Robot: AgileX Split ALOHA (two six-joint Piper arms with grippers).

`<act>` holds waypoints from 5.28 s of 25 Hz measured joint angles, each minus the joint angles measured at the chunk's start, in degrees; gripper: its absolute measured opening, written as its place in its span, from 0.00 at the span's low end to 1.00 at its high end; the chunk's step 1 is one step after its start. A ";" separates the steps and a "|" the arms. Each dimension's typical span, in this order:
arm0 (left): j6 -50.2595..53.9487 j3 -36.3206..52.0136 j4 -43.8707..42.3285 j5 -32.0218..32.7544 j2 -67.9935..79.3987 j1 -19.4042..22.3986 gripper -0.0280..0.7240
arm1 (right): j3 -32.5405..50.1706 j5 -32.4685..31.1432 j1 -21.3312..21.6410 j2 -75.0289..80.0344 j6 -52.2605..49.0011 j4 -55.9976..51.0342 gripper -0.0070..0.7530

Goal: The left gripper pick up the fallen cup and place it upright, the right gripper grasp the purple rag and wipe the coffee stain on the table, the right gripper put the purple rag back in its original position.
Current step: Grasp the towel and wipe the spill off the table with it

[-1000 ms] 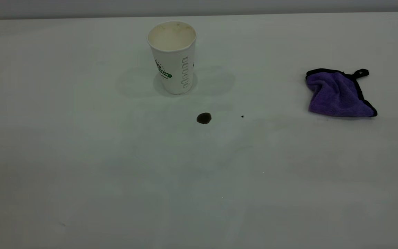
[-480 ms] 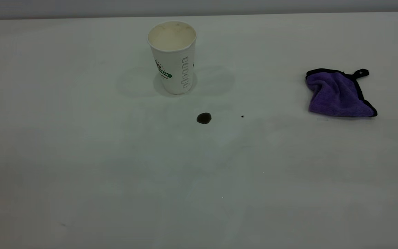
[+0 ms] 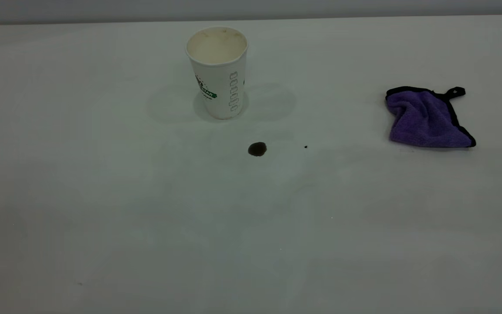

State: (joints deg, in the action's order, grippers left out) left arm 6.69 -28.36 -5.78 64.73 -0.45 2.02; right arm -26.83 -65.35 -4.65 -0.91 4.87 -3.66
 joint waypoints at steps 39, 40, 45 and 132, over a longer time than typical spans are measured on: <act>0.01 0.00 0.00 0.00 0.00 0.00 0.35 | -29.38 40.58 -0.97 104.15 9.94 -11.69 0.96; 0.01 0.00 0.00 0.00 0.00 0.00 0.35 | -30.86 41.23 -1.03 107.17 10.06 -11.75 0.96; 0.01 0.00 0.00 0.00 0.00 0.00 0.35 | -39.02 41.42 -1.03 120.08 10.16 -11.97 0.95; -0.10 0.00 0.00 0.00 0.00 0.00 0.35 | -75.39 24.15 -23.26 150.31 -5.60 -10.02 0.11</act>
State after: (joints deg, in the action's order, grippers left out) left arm 6.59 -28.36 -5.78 64.73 -0.45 2.02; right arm -102.22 -41.20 -27.91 149.40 -0.73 -13.67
